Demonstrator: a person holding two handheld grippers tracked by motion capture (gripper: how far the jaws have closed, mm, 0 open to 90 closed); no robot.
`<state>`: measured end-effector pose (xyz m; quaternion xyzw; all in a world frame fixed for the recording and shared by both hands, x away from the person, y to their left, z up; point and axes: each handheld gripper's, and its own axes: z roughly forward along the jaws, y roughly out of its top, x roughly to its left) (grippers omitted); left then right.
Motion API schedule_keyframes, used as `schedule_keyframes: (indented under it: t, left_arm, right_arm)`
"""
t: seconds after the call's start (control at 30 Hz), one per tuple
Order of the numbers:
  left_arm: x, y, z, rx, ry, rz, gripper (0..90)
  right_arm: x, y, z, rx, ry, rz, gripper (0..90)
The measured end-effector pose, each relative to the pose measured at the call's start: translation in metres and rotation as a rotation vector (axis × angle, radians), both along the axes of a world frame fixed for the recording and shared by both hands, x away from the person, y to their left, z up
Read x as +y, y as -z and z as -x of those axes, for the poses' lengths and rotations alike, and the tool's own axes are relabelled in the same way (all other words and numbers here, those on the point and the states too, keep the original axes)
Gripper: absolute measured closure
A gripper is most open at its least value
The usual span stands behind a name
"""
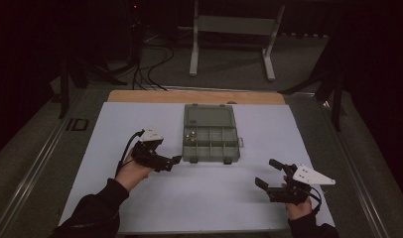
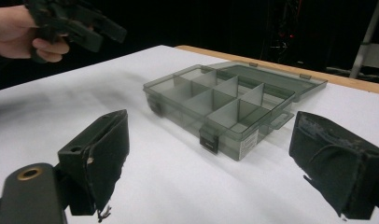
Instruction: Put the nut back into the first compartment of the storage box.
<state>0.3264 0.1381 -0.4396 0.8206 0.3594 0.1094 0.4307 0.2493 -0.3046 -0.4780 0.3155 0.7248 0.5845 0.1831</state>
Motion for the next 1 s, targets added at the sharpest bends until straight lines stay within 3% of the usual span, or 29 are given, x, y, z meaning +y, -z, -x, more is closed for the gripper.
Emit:
schedule_keyframes:
  t: [0.23,0.37,0.43,0.5,0.6,0.8,1.0]
  left_arm:
    - [0.018,0.013,0.027,0.019,0.004,-0.016,3.1]
    - [0.029,0.018,0.039,0.024,-0.003,0.023,3.1]
    - [0.033,0.021,0.045,0.021,-0.001,0.021,3.2]
    - [0.036,0.023,0.05,0.022,0.008,-0.011,3.1]
    - [0.044,0.028,0.058,0.012,0.008,0.002,3.3]
    - [0.06,0.041,0.069,0.018,-0.015,0.025,3.7]
    - [0.078,0.048,0.078,-0.01,-0.066,0.039,3.8]
  right_arm:
    - [0.0,0.0,0.0,-0.001,-0.001,0.004,12.1]
    - [0.001,0.0,0.0,0.001,0.0,0.006,12.1]
    - [0.001,0.0,0.0,0.003,0.001,0.007,12.1]
    - [0.001,0.0,0.0,0.002,0.002,0.007,12.1]
    - [0.001,0.0,0.0,0.001,0.001,0.007,12.1]
    - [0.001,0.0,0.0,0.002,0.001,0.008,12.1]
    - [0.001,0.0,0.0,0.0,0.002,0.01,12.1]
